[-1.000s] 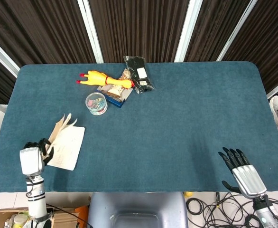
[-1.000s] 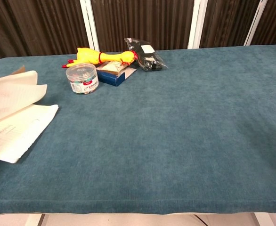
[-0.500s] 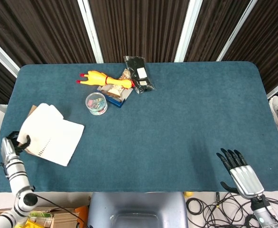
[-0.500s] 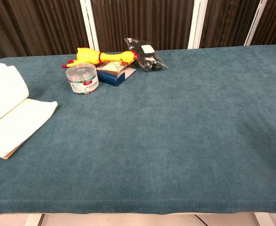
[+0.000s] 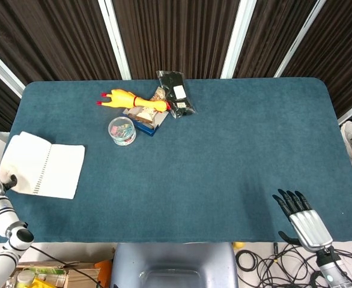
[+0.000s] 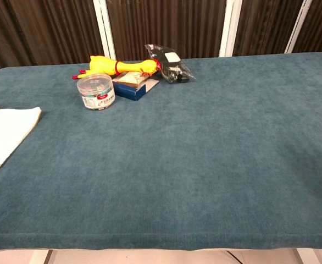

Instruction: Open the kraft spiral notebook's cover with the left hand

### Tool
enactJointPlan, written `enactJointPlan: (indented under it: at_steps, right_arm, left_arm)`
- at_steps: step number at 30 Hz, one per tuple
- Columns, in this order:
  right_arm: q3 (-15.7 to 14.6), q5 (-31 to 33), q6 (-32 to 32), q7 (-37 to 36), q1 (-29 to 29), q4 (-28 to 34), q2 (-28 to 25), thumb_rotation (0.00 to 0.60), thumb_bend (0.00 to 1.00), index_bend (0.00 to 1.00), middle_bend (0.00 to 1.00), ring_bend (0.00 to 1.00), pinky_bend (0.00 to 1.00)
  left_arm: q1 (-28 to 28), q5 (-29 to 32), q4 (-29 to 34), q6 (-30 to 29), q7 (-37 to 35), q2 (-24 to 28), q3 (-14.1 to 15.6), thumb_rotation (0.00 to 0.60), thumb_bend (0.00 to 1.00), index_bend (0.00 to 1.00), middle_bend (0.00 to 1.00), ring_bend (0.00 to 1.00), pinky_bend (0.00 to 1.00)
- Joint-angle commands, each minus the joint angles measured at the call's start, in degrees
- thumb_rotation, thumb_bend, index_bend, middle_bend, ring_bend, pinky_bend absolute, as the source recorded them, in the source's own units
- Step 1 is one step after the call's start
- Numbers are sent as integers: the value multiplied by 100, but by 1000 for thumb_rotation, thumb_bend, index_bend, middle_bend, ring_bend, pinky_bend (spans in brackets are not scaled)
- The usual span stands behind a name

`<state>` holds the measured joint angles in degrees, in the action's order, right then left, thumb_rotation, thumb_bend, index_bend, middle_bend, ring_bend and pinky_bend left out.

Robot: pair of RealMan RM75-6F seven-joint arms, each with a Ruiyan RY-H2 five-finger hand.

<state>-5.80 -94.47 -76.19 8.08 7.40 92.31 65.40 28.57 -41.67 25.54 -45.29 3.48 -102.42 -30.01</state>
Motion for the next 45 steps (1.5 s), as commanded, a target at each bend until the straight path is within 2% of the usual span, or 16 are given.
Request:
enactJointPlan:
  at_steps: [1, 7, 12, 16, 20, 21, 28, 30, 31, 33, 35, 36, 38, 39, 42, 45]
  right_arm:
    - [4, 16, 9, 6, 1, 5, -9, 600, 174, 0, 0, 0, 0]
    - [-6, 30, 67, 71, 11, 23, 8, 600, 174, 0, 0, 0, 0]
    - [-18, 17, 52, 76, -3, 48, -4, 600, 175, 0, 0, 0, 0]
    - [-20, 25, 50, 66, -10, 45, -15, 600, 174, 0, 0, 0, 0]
    - [-12, 50, 98, 100, 8, 54, -11, 600, 174, 0, 0, 0, 0]
    - [-12, 55, 109, 109, 11, 56, -9, 600, 174, 0, 0, 0, 0]
    - [-11, 61, 115, 158, 9, 97, -8, 600, 174, 0, 0, 0, 0]
    - [-14, 37, 66, 168, -12, 106, -13, 600, 174, 0, 0, 0, 0]
    - [-13, 24, 26, 171, -28, 111, -19, 600, 174, 0, 0, 0, 0]
    - [2, -16, -140, 176, -93, 126, -36, 600, 174, 0, 0, 0, 0]
    - [24, -51, -349, 206, -184, 137, -53, 600, 174, 0, 0, 0, 0]
    - [44, -68, -506, 241, -257, 140, -54, 600, 174, 0, 0, 0, 0]
    - [75, -96, -762, 357, -385, 136, -40, 600, 174, 0, 0, 0, 0]
    - [78, -108, -847, 403, -433, 135, -32, 600, 174, 0, 0, 0, 0]
    - [56, -166, -999, 468, -533, 167, -47, 600, 174, 0, 0, 0, 0]
    - [59, -246, -1117, 428, -581, 180, -74, 600, 174, 0, 0, 0, 0]
  left_arm:
    - [201, -117, -577, 191, 412, -264, 281, 600, 367, 0, 0, 0, 80]
    - [115, -526, -780, 113, 695, -283, 571, 600, 283, 0, 0, 0, 63]
    - [87, -395, -641, 630, 1002, -105, 475, 600, 271, 0, 0, 0, 44]
    - [13, -607, -546, 382, 179, -14, 418, 590, 269, 0, 0, 0, 46]
    - [-129, -1091, -363, 125, -1009, 185, 540, 387, 206, 0, 0, 0, 41]
    - [-171, -1224, -301, 1, -1268, 237, 586, 368, 197, 0, 0, 0, 38]
    - [-468, -1957, -91, -938, -2636, 456, 867, 348, 193, 0, 0, 0, 29]
    - [-642, -2283, 145, -1613, -3040, 553, 1010, 354, 230, 0, 0, 0, 29]
    - [-771, -2483, 309, -1966, -3216, 629, 1130, 364, 244, 0, 0, 0, 31]
    - [-1230, -3150, 1019, -2909, -3583, 1019, 1618, 402, 270, 0, 0, 0, 41]
    - [-1762, -3818, 2036, -3688, -3632, 1648, 2209, 510, 279, 0, 0, 0, 46]
    - [-2103, -4213, 2849, -4019, -3285, 2174, 2655, 571, 282, 0, 0, 0, 45]
    - [-2542, -4742, 4355, -4303, -2469, 3051, 3350, 597, 286, 0, 0, 0, 41]
    - [-2694, -4880, 4882, -4416, -2060, 3294, 3552, 600, 290, 0, 0, 0, 38]
    - [-3029, -5267, 5751, -4797, -794, 3494, 3885, 600, 296, 0, 0, 0, 35]
    - [-3159, -5457, 5868, -4981, -290, 3342, 3916, 600, 295, 0, 0, 0, 35]
